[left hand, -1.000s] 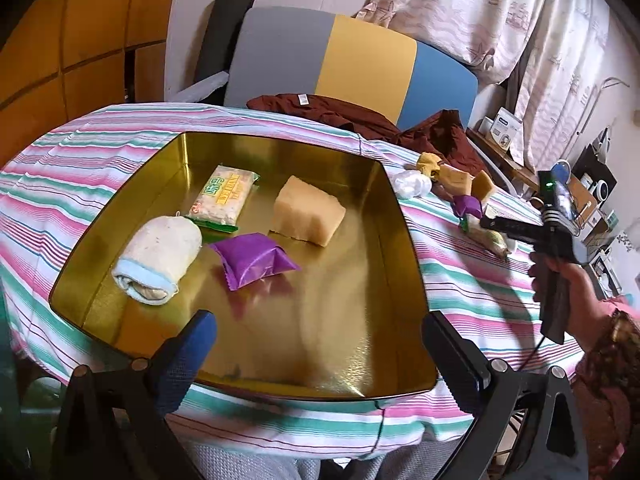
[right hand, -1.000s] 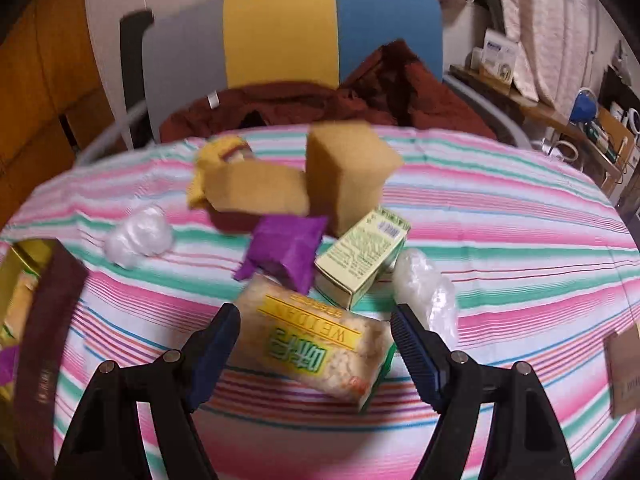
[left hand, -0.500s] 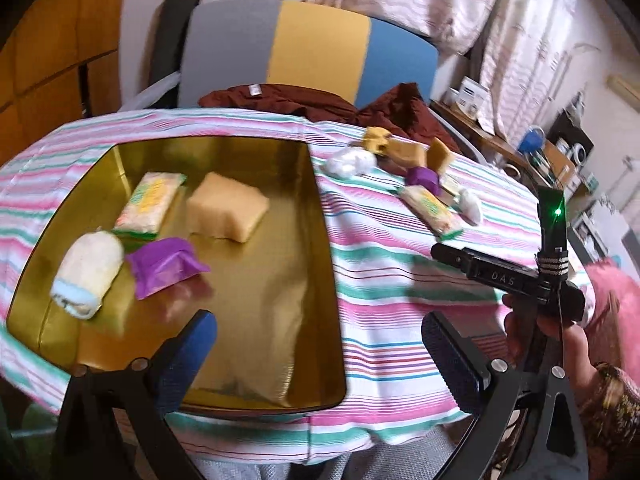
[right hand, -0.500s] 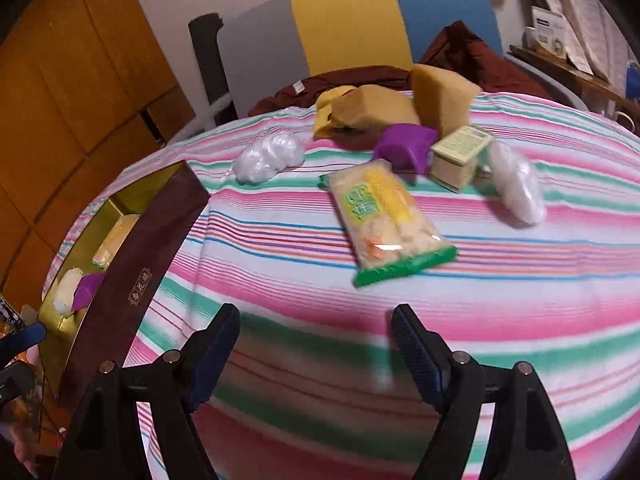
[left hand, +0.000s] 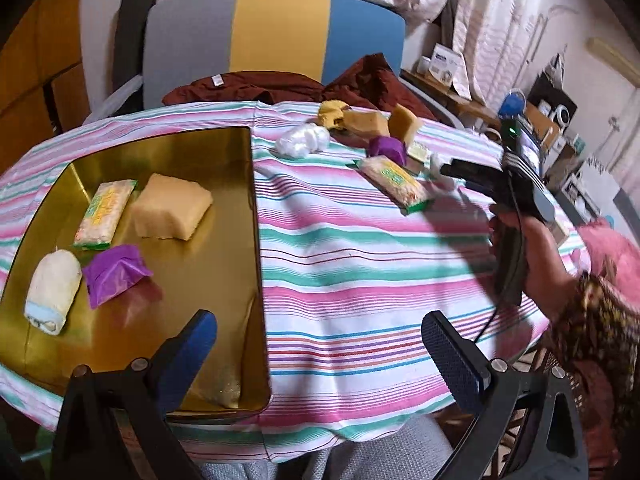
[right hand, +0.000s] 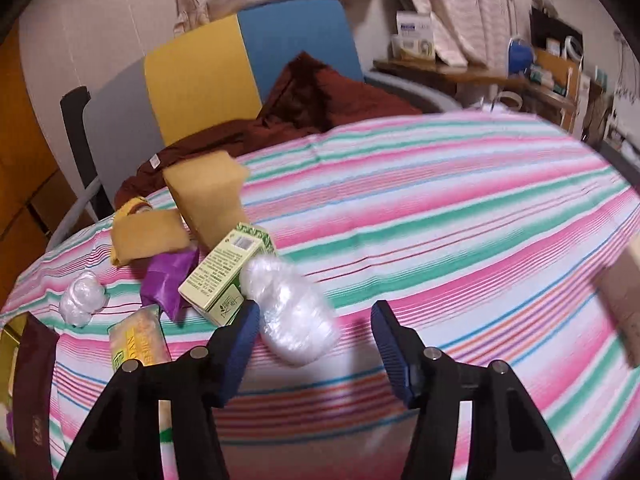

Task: Organize objects
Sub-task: 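Grasp the clear plastic bag with the right gripper and lift it, then grasp the WEIDAN cracker pack with the left gripper and lift it while the right holds the bag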

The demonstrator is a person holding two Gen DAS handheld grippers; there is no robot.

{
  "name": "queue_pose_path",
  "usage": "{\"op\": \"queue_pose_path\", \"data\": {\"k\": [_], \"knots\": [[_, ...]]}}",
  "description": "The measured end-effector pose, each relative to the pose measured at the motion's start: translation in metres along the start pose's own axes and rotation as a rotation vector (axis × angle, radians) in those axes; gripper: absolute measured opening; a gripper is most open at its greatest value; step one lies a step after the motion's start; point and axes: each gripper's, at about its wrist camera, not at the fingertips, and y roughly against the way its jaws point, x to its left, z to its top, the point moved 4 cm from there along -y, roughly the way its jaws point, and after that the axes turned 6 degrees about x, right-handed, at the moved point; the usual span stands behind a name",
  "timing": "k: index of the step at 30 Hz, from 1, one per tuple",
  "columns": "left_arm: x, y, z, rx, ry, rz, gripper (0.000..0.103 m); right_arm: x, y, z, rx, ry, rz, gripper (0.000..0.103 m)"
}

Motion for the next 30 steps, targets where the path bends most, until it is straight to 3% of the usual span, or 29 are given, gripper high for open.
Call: {"op": "queue_pose_path", "data": {"k": [3, 6, 10, 18, 26, 30], "knots": [[-0.005, -0.005, 0.001, 0.015, -0.009, 0.000, 0.103, 0.001, -0.010, 0.001, 0.021, -0.022, 0.045, 0.054], [-0.014, -0.013, 0.004, 0.031, -0.015, -0.010, 0.103, 0.003, -0.012, -0.005, 0.031, -0.010, 0.037, 0.037], [-0.022, -0.025, 0.018, 0.033, -0.020, 0.037, 0.103, -0.002, -0.006, -0.010, 0.007, -0.031, 0.055, 0.035], [-0.040, -0.038, 0.058, 0.004, -0.002, 0.027, 0.103, -0.012, 0.018, -0.039, -0.008, -0.063, -0.001, 0.035], [-0.077, -0.100, 0.108, 0.065, 0.009, 0.018, 0.103, -0.023, 0.024, -0.047, -0.062, -0.118, -0.057, 0.035], [-0.096, -0.132, 0.127, 0.093, -0.005, 0.062, 0.103, -0.025, 0.025, -0.047, -0.075, -0.126, -0.051, 0.035]]}}
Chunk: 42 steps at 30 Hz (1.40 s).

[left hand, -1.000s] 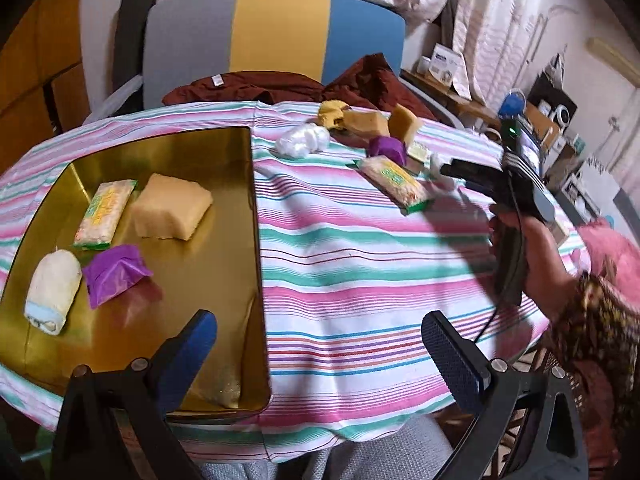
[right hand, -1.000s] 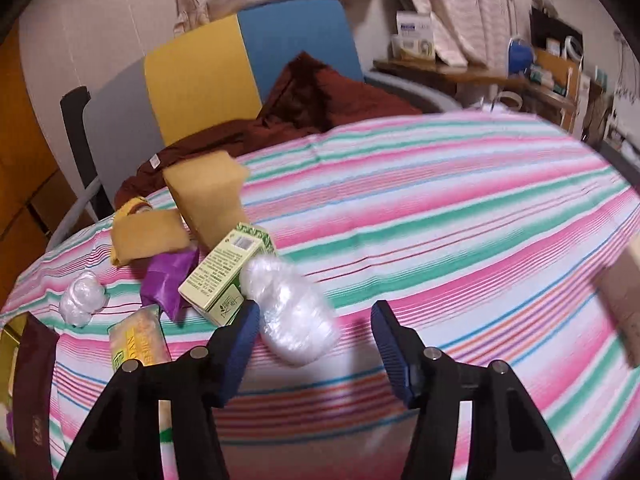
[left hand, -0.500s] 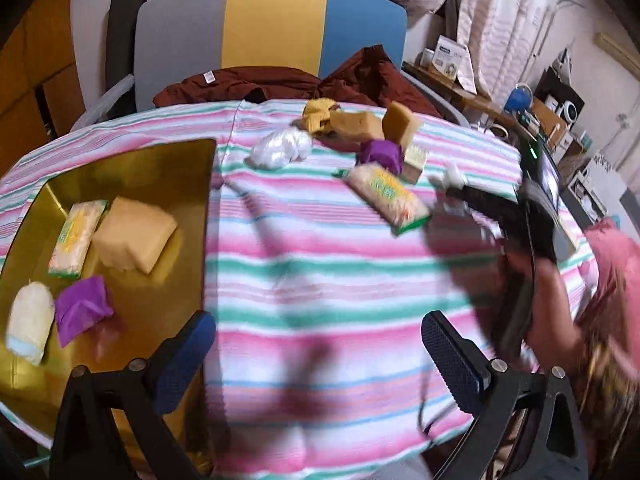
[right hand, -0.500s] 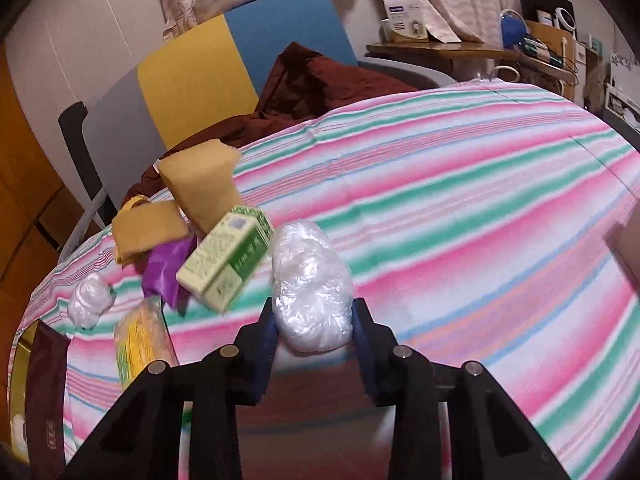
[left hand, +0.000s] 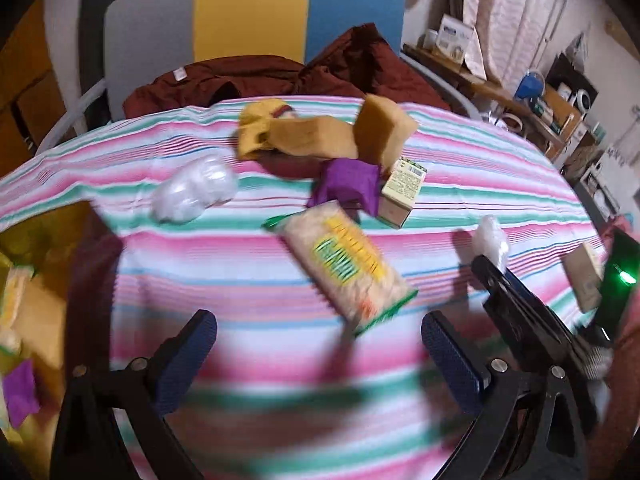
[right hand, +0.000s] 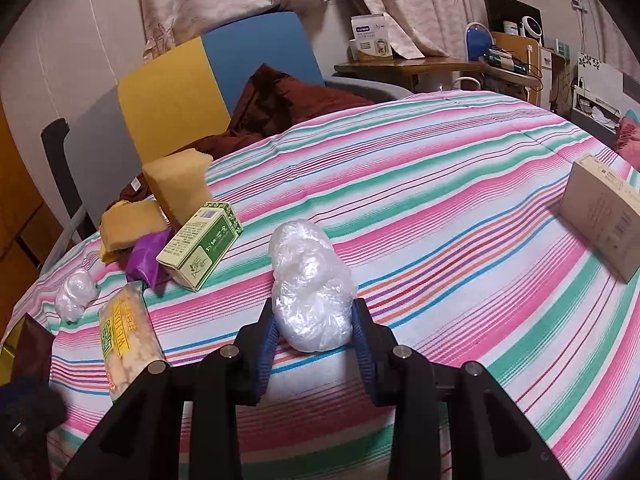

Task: Organize objects
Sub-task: 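Grasp the WEIDAN cracker pack with the left gripper and lift it while the right holds the bag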

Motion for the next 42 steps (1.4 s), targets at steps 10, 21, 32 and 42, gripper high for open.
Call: {"op": "queue_pose_path", "data": {"k": [10, 21, 32, 42], "knots": [[-0.010, -0.057, 0.028, 0.037, 0.019, 0.040, 0.093, -0.002, -0.001, -0.001, -0.020, -0.012, 0.003, 0.035], [0.006, -0.052, 0.019, -0.048, -0.079, 0.114, 0.083, -0.002, 0.001, -0.002, -0.025, -0.011, 0.002, 0.035], [0.020, -0.042, 0.008, -0.096, -0.113, 0.093, 0.048, 0.003, -0.001, -0.001, -0.028, 0.012, -0.037, 0.035], [0.009, -0.009, -0.028, -0.119, -0.170, 0.055, 0.048, 0.006, -0.001, 0.000, -0.036, 0.041, -0.099, 0.035]]}}
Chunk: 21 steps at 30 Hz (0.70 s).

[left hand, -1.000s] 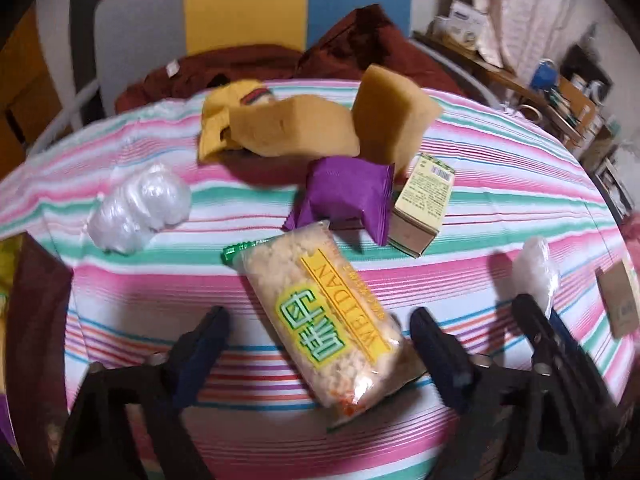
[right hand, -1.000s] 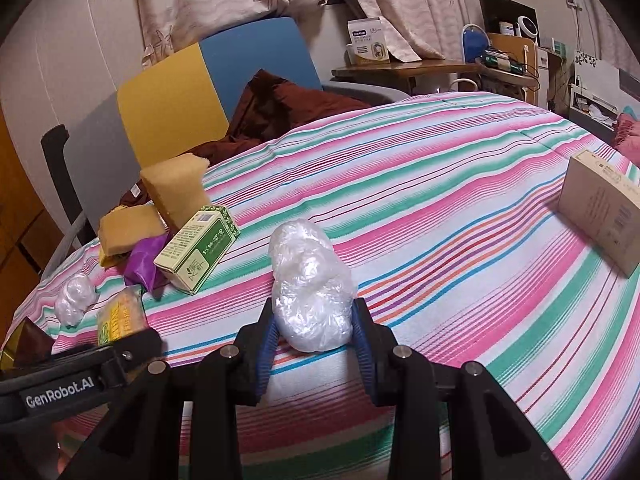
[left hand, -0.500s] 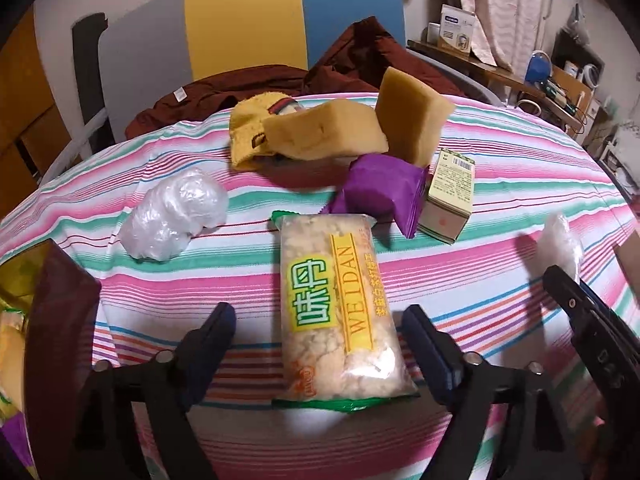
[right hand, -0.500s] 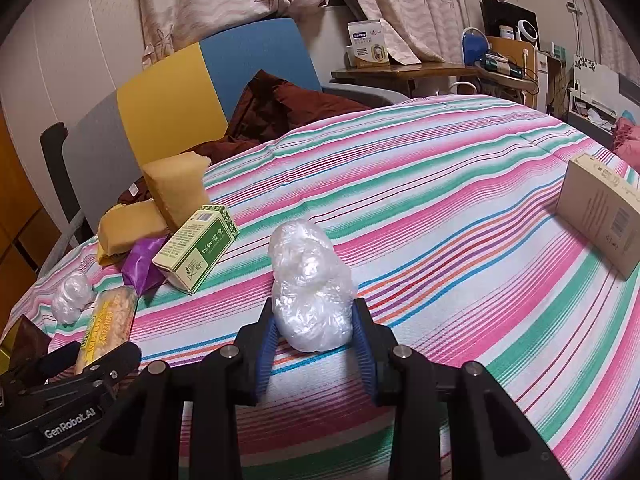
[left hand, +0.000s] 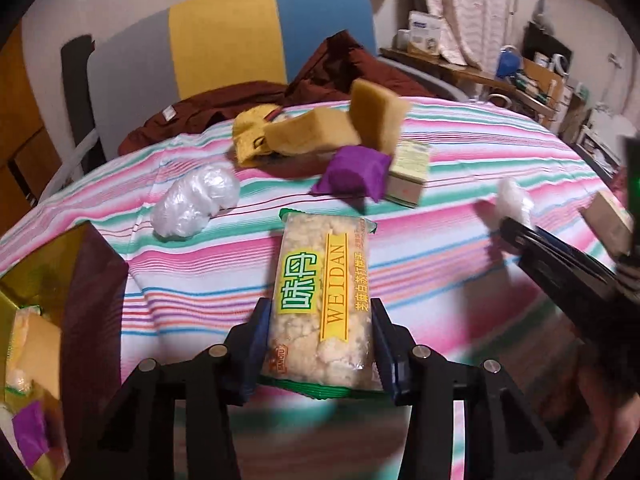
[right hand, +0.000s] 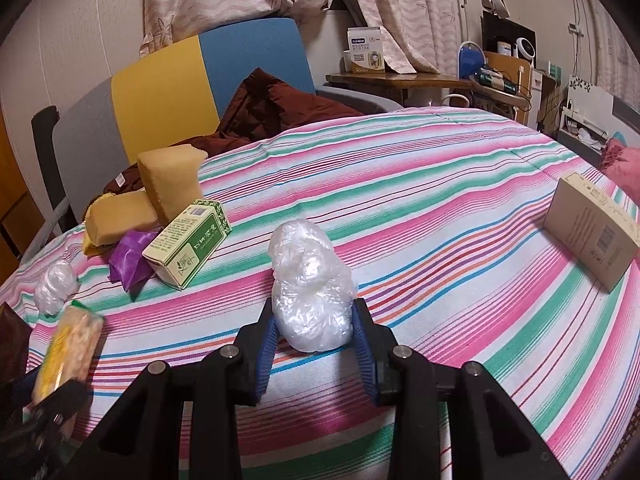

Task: Organize objects
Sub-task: 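Grasp the WEIDAN cracker pack with the left gripper and lift it while the right holds the bag, then carry the WEIDAN pack into the gold tin and open the left gripper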

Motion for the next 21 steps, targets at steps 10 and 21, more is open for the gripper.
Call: {"op": "queue_pose_path", "data": {"k": [10, 21], "knots": [[0.018, 0.055, -0.022, -0.060, 0.045, -0.088, 0.048, 0.007, 0.004, 0.001, -0.026, 0.044, -0.052, 0.035], [0.082, 0.101, -0.054, -0.097, 0.205, -0.109, 0.048, 0.019, 0.010, 0.002, -0.056, 0.121, -0.088, 0.035]]}}
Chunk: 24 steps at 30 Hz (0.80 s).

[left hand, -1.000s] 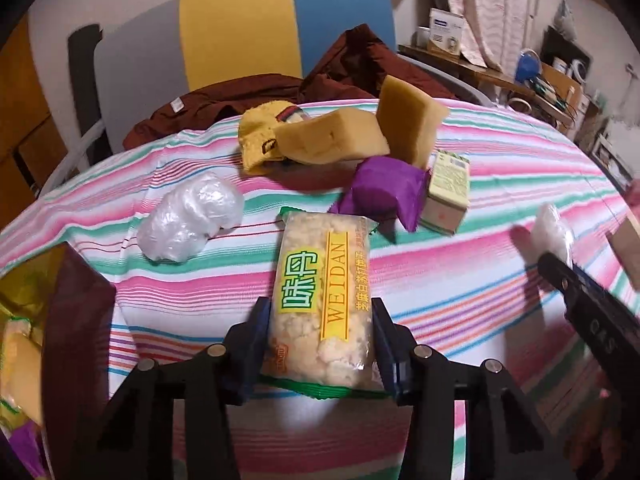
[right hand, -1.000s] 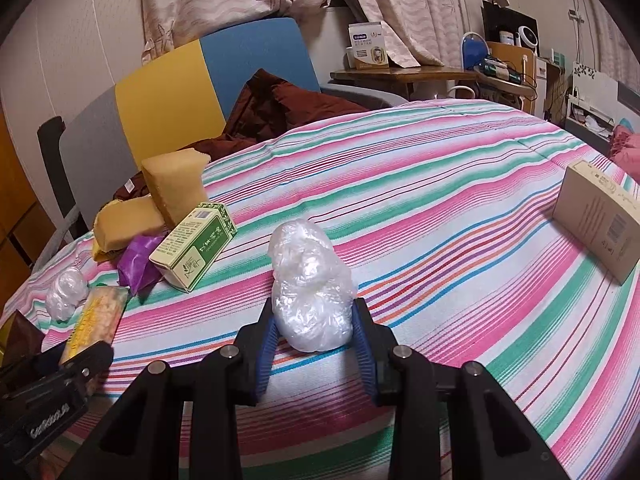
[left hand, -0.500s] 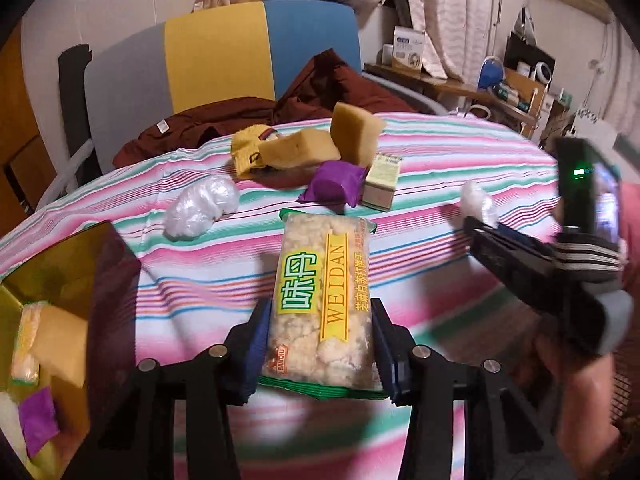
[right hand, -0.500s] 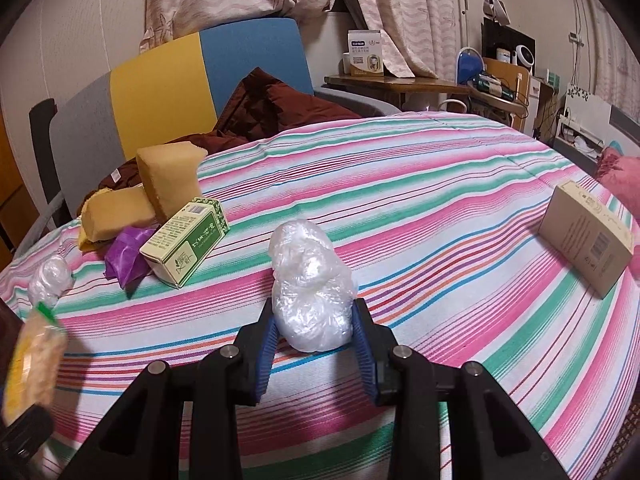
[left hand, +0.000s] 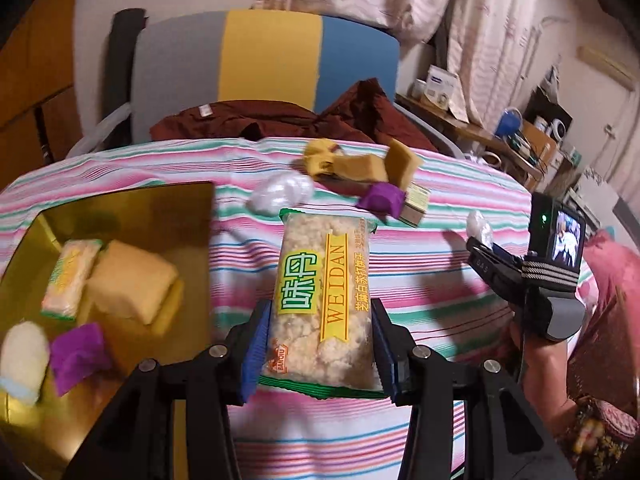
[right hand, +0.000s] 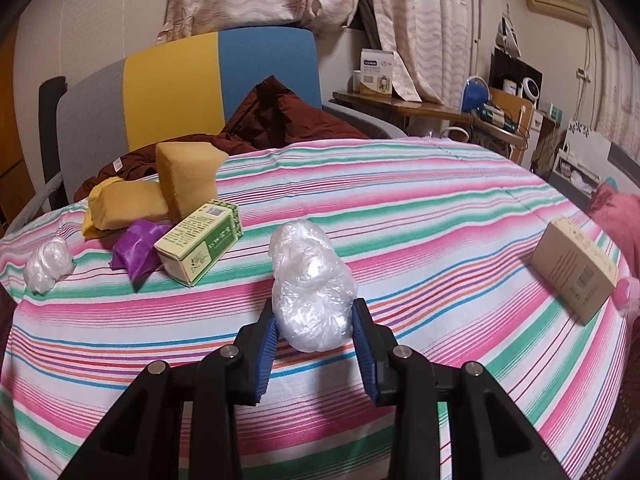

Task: Organize objects
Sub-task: 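Carry the WEIDAN pack into the gold tin and open the left gripper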

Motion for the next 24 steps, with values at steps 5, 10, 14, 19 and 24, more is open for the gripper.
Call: {"op": "queue_pose_path", "data": {"k": [5, 10, 14, 19, 24], "knots": [[0.036, 0.014, -0.005, -0.013, 0.081, 0.019, 0.048, 0.007, 0.003, 0.001, -0.021, 0.038, -0.009, 0.035], [0.080, 0.020, -0.012, -0.015, 0.158, 0.064, 0.048, 0.014, 0.007, 0.001, -0.038, 0.073, -0.019, 0.035], [0.107, 0.025, -0.016, -0.020, 0.211, 0.087, 0.048, 0.016, 0.008, 0.001, -0.045, 0.085, -0.025, 0.035], [0.140, 0.033, -0.018, -0.027, 0.261, 0.112, 0.048, 0.024, 0.012, 0.000, -0.064, 0.125, -0.053, 0.035], [0.173, 0.043, -0.016, -0.037, 0.299, 0.143, 0.048, 0.044, 0.027, -0.003, -0.116, 0.229, -0.029, 0.035]]}}
